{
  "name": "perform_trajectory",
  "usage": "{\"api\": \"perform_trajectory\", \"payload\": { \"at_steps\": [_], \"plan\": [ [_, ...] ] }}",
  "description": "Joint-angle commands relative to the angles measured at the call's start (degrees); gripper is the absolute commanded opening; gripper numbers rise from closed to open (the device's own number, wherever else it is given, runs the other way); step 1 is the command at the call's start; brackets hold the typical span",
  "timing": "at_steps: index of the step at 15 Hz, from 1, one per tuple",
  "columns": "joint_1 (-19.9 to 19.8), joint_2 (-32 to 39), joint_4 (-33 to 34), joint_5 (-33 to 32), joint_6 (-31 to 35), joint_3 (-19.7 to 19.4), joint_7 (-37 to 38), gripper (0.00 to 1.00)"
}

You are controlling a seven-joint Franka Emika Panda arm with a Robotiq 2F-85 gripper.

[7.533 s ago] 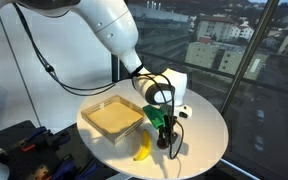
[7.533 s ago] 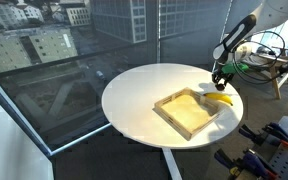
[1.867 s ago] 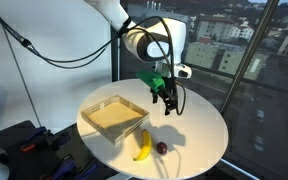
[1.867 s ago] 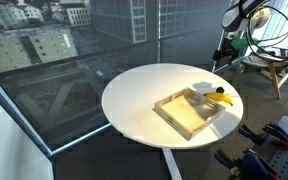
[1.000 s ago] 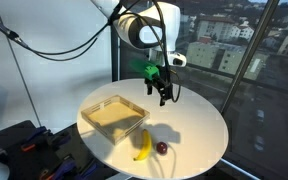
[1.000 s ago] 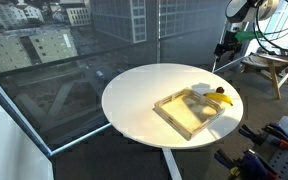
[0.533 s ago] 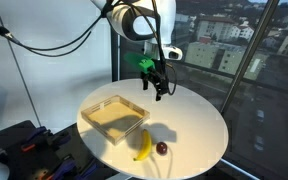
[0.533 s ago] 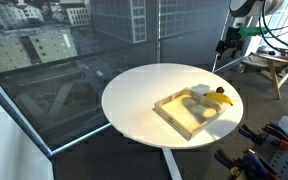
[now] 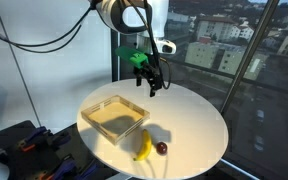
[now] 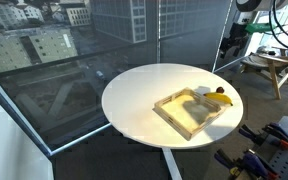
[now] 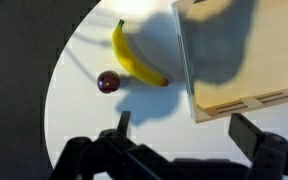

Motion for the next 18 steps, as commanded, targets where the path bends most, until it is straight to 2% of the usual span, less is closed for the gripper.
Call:
{"api": "perform_trajectory", "payload": {
  "at_steps": [1,10,12,18],
  "plan": [
    [0.76,-4.81,-3.84,-0.52,-0.74,-0.57,-2.1,1.0],
    [1.93,-9.86,-9.14,-0.89,-0.74,-0.73,-3.95,1.0],
    [2.1,-7.87,-7.88,-0.2,-0.15,-0.73,-2.79,1.0],
    [2.15,-8.49,-8.61,-0.22,-0.15,-0.77,-3.13,1.0]
  ]
}}
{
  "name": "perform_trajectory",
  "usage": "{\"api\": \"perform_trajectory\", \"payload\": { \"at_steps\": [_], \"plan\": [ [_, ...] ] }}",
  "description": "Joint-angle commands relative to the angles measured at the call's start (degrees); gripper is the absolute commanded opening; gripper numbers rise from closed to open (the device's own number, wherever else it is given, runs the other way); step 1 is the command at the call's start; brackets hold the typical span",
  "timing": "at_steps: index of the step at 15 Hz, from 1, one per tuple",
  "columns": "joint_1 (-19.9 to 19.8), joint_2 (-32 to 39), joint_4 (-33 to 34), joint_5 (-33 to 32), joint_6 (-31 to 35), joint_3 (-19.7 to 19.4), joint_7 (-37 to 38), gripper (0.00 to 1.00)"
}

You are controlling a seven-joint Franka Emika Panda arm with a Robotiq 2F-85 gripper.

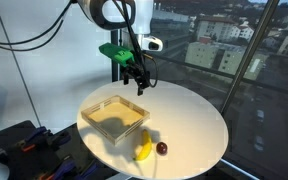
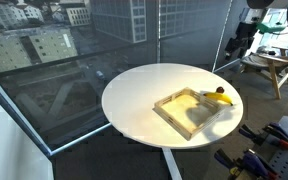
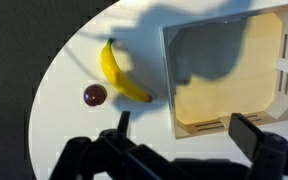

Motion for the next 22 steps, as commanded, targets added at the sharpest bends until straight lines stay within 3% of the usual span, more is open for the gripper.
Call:
{"api": "perform_trajectory", "payload": {
  "at_steps": [1,22],
  "plan": [
    [0.73,-0.02,0.07,-0.12,-0.12,-0.73,0.08,1.0],
    [4.66,-3.11,-0.07,-1.81,0.19,1.65,0.97,1.0]
  ]
}}
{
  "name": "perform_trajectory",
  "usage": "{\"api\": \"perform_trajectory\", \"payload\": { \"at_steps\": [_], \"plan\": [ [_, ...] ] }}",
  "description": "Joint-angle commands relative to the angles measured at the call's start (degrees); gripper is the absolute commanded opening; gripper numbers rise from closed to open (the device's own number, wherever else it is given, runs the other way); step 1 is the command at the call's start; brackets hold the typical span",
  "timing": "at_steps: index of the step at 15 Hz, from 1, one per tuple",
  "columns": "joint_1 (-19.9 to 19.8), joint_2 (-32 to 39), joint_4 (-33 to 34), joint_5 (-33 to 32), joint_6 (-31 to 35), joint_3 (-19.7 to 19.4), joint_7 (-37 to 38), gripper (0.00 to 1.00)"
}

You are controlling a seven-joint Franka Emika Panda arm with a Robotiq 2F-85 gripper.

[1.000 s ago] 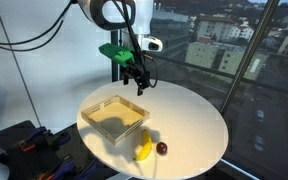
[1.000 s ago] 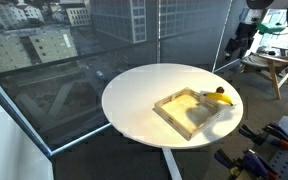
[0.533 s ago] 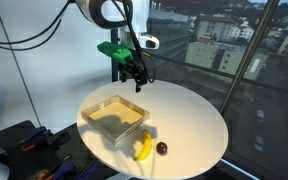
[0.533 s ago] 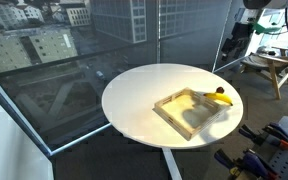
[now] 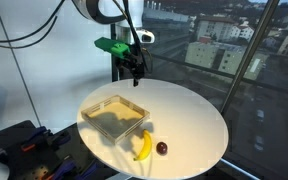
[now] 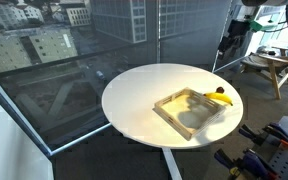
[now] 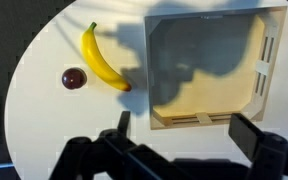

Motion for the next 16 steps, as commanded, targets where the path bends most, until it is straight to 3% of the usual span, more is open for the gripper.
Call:
{"api": "perform_trajectory", "payload": {
  "at_steps": [1,16],
  "plan": [
    [0.54,-2.21,-0.36,-1.79,-0.13,0.55,0.97,1.0],
    [5.15,-7.72,-1.36,-0.27,-0.67,2.45,-1.82,1.0]
  ]
}}
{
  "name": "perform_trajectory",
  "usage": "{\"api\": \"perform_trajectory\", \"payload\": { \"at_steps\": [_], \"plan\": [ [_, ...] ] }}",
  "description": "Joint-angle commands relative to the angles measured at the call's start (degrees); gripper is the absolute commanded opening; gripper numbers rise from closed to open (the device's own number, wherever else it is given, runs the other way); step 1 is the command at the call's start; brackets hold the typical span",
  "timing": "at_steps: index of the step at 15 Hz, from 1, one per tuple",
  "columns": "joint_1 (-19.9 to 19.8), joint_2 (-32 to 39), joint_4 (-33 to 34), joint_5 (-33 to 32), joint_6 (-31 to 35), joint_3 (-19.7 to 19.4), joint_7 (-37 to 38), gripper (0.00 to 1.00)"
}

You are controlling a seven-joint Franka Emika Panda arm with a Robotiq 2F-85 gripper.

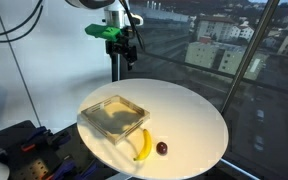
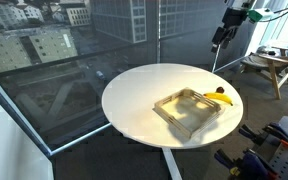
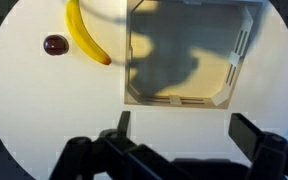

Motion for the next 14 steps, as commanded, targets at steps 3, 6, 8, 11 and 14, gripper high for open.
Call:
{"api": "perform_trajectory", "payload": {
  "at_steps": [3,6,8,11,14],
  "plan": [
    [1.56,-3.36,-1.27,1.21,-1.92,0.12,-2.18,1.0],
    [2.22,-4.53,-1.48,1.43,-3.91,0.3,-1.94,1.0],
    [2.61,-5.37,-1.49,1.4,-5.6,0.49,-1.49,1.0],
    [2.94,-6.63,-1.47,1.02,-8.04,0.93,-0.58,1.0],
    [2.94,-7.86,-1.58,0.59,-9.85,1.57,0.48,1.0]
  ]
}}
